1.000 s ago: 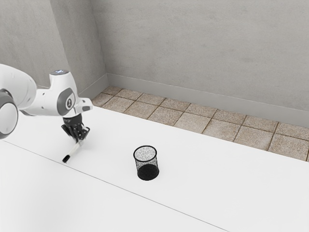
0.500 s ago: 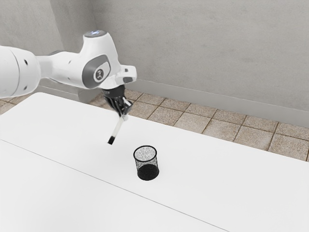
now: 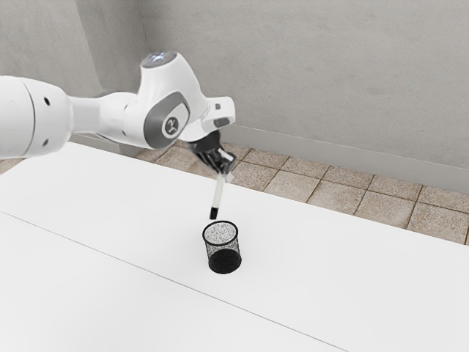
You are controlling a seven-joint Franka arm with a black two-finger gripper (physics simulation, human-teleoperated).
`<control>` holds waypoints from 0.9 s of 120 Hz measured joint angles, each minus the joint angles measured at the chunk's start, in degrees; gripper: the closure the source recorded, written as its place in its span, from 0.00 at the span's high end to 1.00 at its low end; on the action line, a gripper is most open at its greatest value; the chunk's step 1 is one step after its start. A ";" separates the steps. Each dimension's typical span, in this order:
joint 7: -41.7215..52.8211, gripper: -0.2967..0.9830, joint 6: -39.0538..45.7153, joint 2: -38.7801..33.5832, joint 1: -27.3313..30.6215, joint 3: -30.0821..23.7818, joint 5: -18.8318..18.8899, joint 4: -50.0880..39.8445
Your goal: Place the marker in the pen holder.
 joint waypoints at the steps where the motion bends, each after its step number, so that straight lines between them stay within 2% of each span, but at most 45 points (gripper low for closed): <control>1: -0.03 0.17 0.11 0.00 -0.09 0.00 -0.06 -0.06; 108: -1.86 0.17 5.94 0.13 -1.38 0.05 -1.24 -6.23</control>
